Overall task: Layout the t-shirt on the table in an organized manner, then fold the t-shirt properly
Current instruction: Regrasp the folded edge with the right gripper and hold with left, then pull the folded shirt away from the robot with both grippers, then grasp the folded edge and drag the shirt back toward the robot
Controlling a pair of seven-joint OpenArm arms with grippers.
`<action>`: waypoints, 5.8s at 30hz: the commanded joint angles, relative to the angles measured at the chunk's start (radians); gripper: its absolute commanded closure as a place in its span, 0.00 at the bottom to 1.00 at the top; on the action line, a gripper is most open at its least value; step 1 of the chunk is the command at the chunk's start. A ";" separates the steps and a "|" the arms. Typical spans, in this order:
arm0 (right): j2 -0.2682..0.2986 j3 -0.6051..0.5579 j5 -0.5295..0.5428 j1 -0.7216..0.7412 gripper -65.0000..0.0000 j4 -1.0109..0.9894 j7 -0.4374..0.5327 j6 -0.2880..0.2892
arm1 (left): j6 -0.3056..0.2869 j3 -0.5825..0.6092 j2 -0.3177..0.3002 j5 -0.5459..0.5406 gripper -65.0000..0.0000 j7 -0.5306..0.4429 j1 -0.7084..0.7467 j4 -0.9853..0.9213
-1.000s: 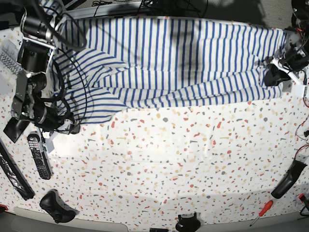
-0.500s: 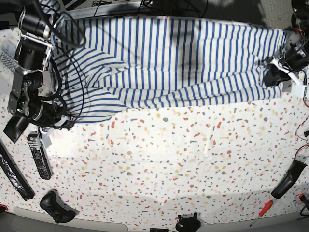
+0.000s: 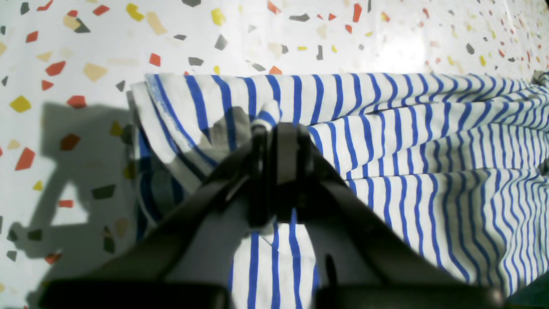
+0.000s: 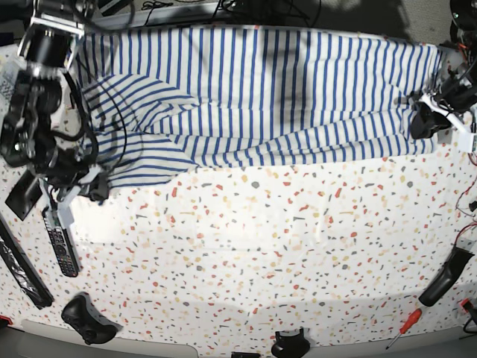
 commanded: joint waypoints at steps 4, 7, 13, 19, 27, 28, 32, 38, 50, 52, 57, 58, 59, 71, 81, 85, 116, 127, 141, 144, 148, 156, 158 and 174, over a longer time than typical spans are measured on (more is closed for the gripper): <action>0.017 0.006 0.032 -0.103 1.00 0.203 0.010 0.007 | -0.088 -0.008 -0.017 -0.018 1.00 -0.015 -0.007 0.018; 0.017 0.016 0.032 -0.204 1.00 0.333 0.006 0.007 | -0.113 -0.008 -0.018 -0.047 1.00 0.001 -0.006 0.021; 0.017 0.118 0.032 -0.404 1.00 0.529 0.006 0.007 | -0.140 -0.008 -0.018 -0.069 1.00 0.027 0.004 0.075; 0.016 0.279 0.034 -0.541 1.00 0.585 0.008 0.007 | -0.146 -0.008 -0.024 -0.069 1.00 0.058 0.070 0.209; 0.016 0.373 0.036 -0.592 1.00 0.585 0.011 0.007 | -0.146 -0.010 -0.026 0.002 1.00 0.060 0.197 0.285; 0.017 0.374 0.036 -0.592 1.00 0.585 0.012 0.007 | -0.146 -0.015 -0.025 0.024 1.00 0.059 0.206 0.285; 0.017 0.373 0.036 -0.592 1.00 0.585 0.031 0.007 | -0.146 -0.068 -0.026 0.036 1.00 0.060 0.216 0.285; 0.017 0.373 0.035 -0.590 1.00 0.585 0.030 0.007 | -0.146 -0.217 -0.025 0.016 1.00 0.061 0.217 0.285; 0.016 0.373 0.036 -0.593 1.00 0.585 -0.002 0.007 | -0.187 -0.275 -0.024 -0.121 1.00 0.074 0.292 0.285; 0.016 0.373 0.036 -0.593 1.00 0.585 -0.015 0.007 | -0.187 -0.275 -0.021 -0.121 1.00 0.075 0.295 0.284; 0.016 0.373 0.036 -0.593 1.00 0.585 -0.091 0.007 | -0.187 -0.275 -0.019 -0.121 1.00 0.075 0.298 0.283; 0.016 0.373 0.036 -0.593 1.00 0.585 -0.108 0.007 | -0.187 -0.275 -0.019 -0.121 1.00 0.075 0.298 0.283; 0.016 0.373 0.036 -0.593 1.00 0.585 -0.115 0.007 | -0.187 -0.275 -0.019 -0.121 1.00 0.075 0.297 0.283; 0.011 0.373 0.036 -0.593 1.00 0.584 -0.127 0.007 | -0.187 -0.275 0.002 -0.121 1.00 0.074 0.297 0.283; 0.011 0.373 0.037 -0.607 0.60 0.584 -0.145 0.007 | -0.190 -0.275 0.002 -0.121 0.85 0.074 0.323 0.266; 0.011 0.373 0.035 -0.636 0.52 0.584 -0.142 0.007 | -0.190 -0.275 0.002 -0.121 0.64 0.074 0.325 0.220; 0.011 -0.017 0.003 -0.486 0.52 0.188 0.231 0.007 | -0.109 0.032 0.066 0.134 0.64 -0.095 0.092 0.036; 0.011 -0.076 -0.055 -0.309 0.52 -0.097 0.277 0.007 | -0.092 0.060 0.066 0.183 0.64 -0.143 -0.009 -0.240; 0.011 -0.076 -0.080 -0.219 0.52 -0.151 0.311 -0.049 | -0.092 0.060 0.058 0.388 0.64 -0.237 -0.365 -0.590; 0.011 -0.076 -0.089 -0.196 0.52 -0.151 0.311 -0.049 | -0.092 0.060 0.058 0.389 0.64 -0.237 -0.429 -0.608; 0.011 -0.076 -0.089 -0.168 0.52 -0.151 0.311 -0.082 | -0.092 0.060 0.058 0.438 0.64 -0.238 -0.504 -0.608; 0.011 -0.076 -0.077 -0.158 0.52 -0.151 0.307 -0.092 | -0.092 0.060 0.058 0.501 0.64 -0.238 -0.565 -0.608; 0.011 -0.076 -0.073 -0.158 0.52 -0.151 0.307 -0.092 | -0.092 0.060 0.057 0.502 0.64 -0.237 -0.568 -0.608; -0.018 -0.074 0.031 -0.146 0.52 -0.035 0.309 -0.036 | -0.092 0.060 -0.013 0.331 0.57 -0.142 -0.582 -0.542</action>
